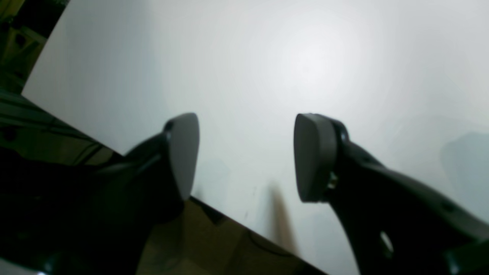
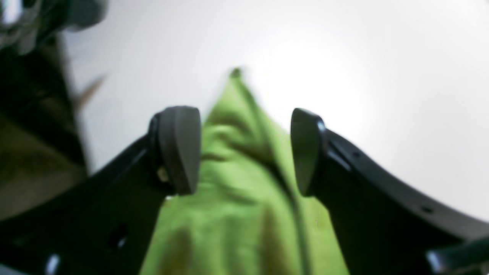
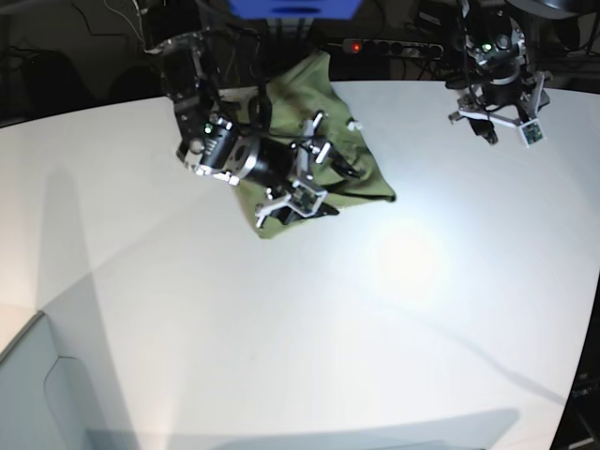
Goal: Fold the T-shirt properly
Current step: 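Lower the held shirt end with the right gripper onto the bundle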
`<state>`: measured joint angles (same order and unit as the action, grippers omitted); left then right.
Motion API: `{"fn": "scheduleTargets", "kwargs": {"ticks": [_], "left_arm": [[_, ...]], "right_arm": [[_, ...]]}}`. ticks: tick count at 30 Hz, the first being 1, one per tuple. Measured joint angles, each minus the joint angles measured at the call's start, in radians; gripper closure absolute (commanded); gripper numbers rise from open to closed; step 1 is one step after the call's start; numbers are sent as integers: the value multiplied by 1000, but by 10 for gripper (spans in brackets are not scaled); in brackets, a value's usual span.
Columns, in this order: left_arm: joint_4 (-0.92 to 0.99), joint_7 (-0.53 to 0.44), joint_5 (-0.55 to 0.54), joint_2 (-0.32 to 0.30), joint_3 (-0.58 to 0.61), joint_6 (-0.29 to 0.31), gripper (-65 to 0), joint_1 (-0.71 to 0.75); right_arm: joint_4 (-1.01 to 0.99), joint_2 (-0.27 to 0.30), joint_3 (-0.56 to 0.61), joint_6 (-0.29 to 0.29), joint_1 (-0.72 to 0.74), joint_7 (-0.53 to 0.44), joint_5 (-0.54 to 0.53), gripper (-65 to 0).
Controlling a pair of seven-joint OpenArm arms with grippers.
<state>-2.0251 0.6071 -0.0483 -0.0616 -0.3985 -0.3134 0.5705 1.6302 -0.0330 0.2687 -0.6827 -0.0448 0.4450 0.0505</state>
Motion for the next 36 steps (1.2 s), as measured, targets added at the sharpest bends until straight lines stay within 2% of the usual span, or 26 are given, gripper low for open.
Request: {"fn": "scheduleTargets", "kwargs": {"ticks": [7, 18, 21, 26, 29, 36], "left_arm": [[0, 0, -2, 0, 0, 0, -376, 3], [0, 0, -4, 1, 1, 0, -376, 11], [0, 0, -4, 1, 0, 0, -376, 11], [0, 0, -4, 1, 0, 0, -376, 11], [0, 0, -4, 1, 0, 0, -376, 11], [0, 0, -4, 0, 0, 0, -376, 11]], "right_arm": [[-156, -17, 8, 0, 55, 4, 1, -349], [-205, -24, -19, 0, 89, -3, 0, -346], [-206, -21, -19, 0, 94, -3, 1, -282], [-211, -22, -19, 0, 94, -3, 1, -85], [-211, -22, -19, 0, 95, -4, 1, 0], [-207, -22, -19, 0, 89, -4, 0, -4]]}}
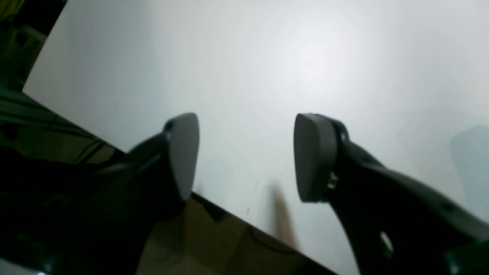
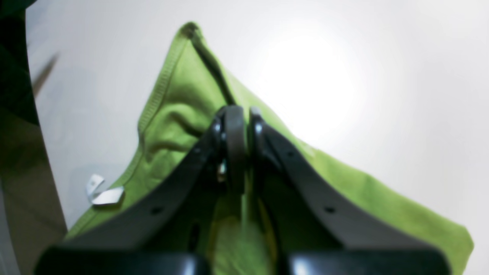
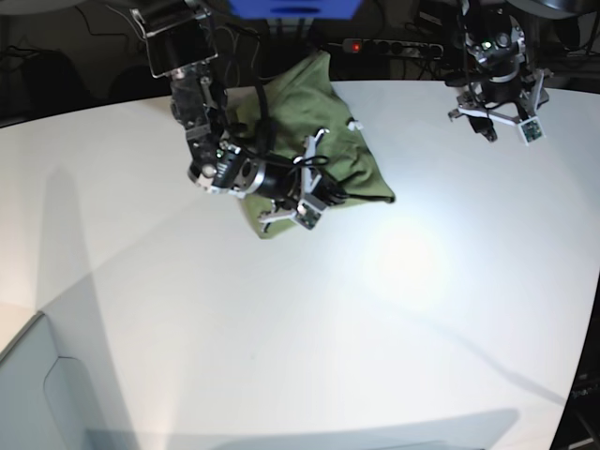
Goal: Fold the T-shirt properly
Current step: 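Lower the held shirt end with the right gripper onto the bundle, then release the shirt with the right gripper and move the left gripper onto the bundle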
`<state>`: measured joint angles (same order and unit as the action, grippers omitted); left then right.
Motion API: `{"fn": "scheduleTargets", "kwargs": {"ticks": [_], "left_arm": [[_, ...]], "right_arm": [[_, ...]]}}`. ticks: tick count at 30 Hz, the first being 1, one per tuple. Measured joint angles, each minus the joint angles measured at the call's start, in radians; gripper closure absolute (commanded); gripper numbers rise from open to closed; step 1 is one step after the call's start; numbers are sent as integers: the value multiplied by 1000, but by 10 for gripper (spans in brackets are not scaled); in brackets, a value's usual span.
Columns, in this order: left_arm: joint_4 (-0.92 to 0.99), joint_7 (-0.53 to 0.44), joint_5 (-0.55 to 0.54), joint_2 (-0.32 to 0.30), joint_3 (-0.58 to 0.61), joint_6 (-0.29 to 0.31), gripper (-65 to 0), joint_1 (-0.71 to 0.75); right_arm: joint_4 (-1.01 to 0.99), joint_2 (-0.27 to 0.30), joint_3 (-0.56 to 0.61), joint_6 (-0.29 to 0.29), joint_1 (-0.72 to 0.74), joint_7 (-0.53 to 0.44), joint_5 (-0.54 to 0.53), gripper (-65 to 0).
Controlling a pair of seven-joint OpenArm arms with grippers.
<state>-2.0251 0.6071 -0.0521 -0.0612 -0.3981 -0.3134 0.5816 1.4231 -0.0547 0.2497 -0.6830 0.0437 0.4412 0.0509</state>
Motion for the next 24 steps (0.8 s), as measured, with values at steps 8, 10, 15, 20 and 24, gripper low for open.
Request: {"fn": "scheduleTargets", "kwargs": {"ticks": [8, 10, 15, 20, 24], "left_arm": [[0, 0, 0, 0, 0, 0, -376, -1], [0, 0, 0, 0, 2, 0, -376, -3], [0, 0, 0, 0, 9, 0, -376, 0], [-32, -2, -172, -5, 53, 2, -376, 3], [-32, 2, -405, -6, 53, -6, -376, 9]], "right_arm": [[118, -1, 6, 0, -75, -2, -2, -4], [123, -1, 7, 0, -84, -4, -3, -4], [122, 1, 3, 0, -112, 4, 0, -9], [153, 82, -1, 0, -113, 16, 5, -11], [249, 159, -14, 0, -133, 12, -2, -11]]}}
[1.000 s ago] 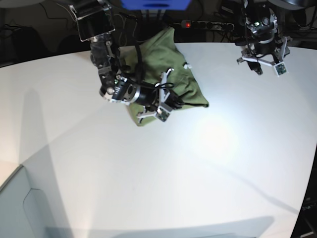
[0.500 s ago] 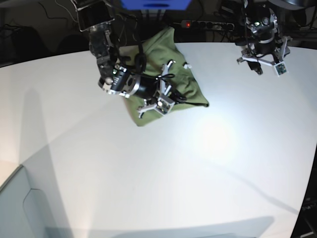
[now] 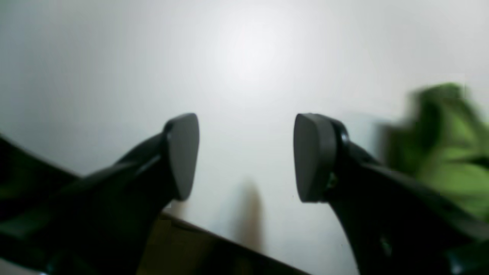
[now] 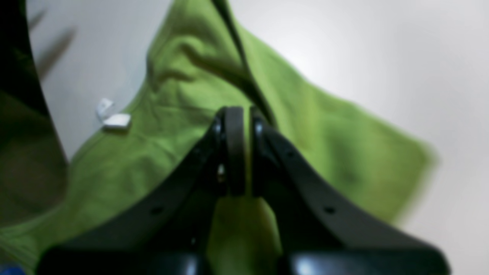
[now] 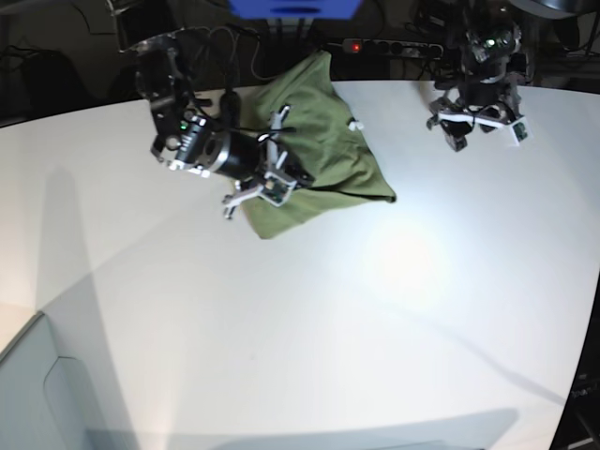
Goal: Fold the T-shirt properly
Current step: 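Release the shirt with the right gripper and move the left gripper onto the bundle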
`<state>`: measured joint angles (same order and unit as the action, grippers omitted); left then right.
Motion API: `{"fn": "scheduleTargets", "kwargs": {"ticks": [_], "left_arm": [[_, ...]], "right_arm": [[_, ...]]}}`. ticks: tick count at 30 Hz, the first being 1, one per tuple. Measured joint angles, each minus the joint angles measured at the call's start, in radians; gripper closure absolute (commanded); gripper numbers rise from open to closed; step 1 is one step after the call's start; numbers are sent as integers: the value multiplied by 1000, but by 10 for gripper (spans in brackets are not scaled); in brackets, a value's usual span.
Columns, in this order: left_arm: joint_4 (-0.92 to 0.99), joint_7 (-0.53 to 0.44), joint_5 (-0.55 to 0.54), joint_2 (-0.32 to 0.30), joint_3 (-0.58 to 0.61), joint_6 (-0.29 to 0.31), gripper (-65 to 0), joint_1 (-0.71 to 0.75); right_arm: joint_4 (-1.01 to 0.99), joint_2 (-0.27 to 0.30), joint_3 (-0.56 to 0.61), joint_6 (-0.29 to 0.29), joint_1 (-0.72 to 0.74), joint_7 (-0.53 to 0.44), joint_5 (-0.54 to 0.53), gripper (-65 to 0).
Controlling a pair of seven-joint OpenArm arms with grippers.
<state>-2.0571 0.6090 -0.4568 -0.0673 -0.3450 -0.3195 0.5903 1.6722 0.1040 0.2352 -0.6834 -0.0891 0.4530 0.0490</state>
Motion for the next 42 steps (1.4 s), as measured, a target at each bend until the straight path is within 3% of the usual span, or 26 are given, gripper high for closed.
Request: {"fn": "scheduleTargets", "kwargs": {"ticks": [3, 7, 11, 13, 16, 18, 27, 33, 36, 38, 40, 42], "left_arm": [[0, -3, -154, -37, 3, 2, -376, -1], [3, -5, -269, -74, 94, -5, -376, 0], [4, -9, -314, -84, 212, -5, -393, 0], [8, -6, -313, -73, 252, -10, -449, 0], [15, -10, -314, -38, 287, -10, -527, -2], [30, -10, -315, -30, 308, -8, -554, -4], [194, -29, -318, -32, 437, -5, -552, -103], [267, -34, -337, -32, 490, 18, -549, -164], [300, -45, -344, -33, 503, 25, -448, -183], [316, -48, -341, -34, 504, 26, -314, -186], [337, -53, -341, -35, 496, 66, -215, -186], [354, -53, -341, -35, 491, 97, -212, -185]], "right_arm": [[70, 23, -54, 0, -35, 8, 2, -11], [123, 34, -166, 0, -63, 0, -2, -34], [124, 34, -256, 0, -92, 2, 1, -189], [124, 34, -284, 0, -106, 0, 0, -286], [124, 33, -301, 0, -117, 0, -2, -368], [124, 29, -316, 0, -121, -1, -1, -382], [124, 31, -317, 0, -122, -2, -1, -382], [124, 31, -407, 0, -128, -1, -1, -382], [124, 29, -451, 0, -128, -1, -2, -382], [125, 29, -480, 0, -135, -2, -2, -382], [125, 28, -497, 0, -154, -3, 0, -382], [125, 28, -501, 0, -172, 0, -2, -382]]}}
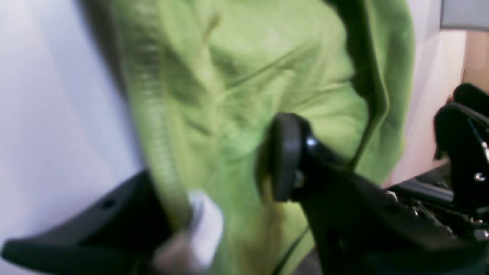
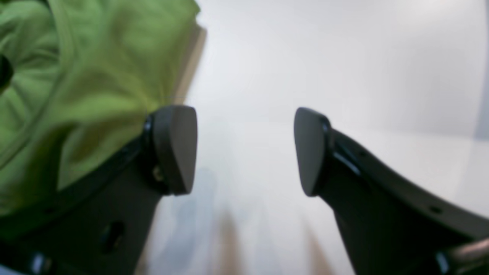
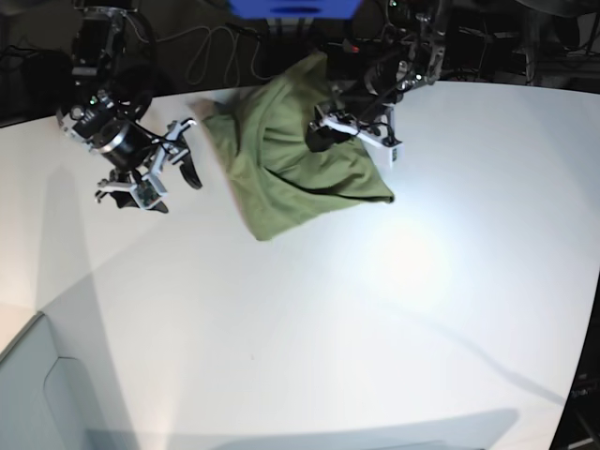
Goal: Fold the T-shirt properly
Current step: 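Release the shirt with the right gripper and move the left gripper onto the bundle, then press and tuck the shirt bundle edge with the left gripper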
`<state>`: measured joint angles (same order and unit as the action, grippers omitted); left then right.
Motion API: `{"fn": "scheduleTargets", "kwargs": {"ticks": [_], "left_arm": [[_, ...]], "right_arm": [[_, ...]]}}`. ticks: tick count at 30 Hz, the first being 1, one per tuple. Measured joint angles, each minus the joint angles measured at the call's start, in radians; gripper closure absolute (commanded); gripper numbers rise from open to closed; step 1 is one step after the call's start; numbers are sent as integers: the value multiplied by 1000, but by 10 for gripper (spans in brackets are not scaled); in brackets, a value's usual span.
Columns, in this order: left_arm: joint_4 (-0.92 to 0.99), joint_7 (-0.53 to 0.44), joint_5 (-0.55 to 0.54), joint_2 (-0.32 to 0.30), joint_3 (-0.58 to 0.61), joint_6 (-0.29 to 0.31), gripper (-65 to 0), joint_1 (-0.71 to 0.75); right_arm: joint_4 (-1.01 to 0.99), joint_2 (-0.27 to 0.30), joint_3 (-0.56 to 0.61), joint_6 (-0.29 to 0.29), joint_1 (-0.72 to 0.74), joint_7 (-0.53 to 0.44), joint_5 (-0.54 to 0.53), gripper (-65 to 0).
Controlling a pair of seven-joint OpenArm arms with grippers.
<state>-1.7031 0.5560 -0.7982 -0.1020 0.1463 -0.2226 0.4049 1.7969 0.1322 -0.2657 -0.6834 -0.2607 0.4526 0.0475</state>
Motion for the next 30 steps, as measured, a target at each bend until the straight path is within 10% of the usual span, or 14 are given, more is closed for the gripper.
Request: {"fn": "scheduleTargets", "kwargs": {"ticks": [7, 11, 23, 30], "left_arm": [[53, 18, -18, 0, 12, 21, -170, -49], [64, 22, -13, 0, 12, 22, 0, -59], [196, 229, -37, -52, 22, 45, 0, -307], [318, 266, -3, -158, 295, 24, 0, -593]], "right_arm": [[0, -3, 0, 0, -21, -6, 0, -381], [4, -3, 0, 0, -32, -6, 0, -381], [92, -3, -2, 0, -61, -1, 0, -381], [114, -52, -107, 0, -75, -2, -2, -381]]}}
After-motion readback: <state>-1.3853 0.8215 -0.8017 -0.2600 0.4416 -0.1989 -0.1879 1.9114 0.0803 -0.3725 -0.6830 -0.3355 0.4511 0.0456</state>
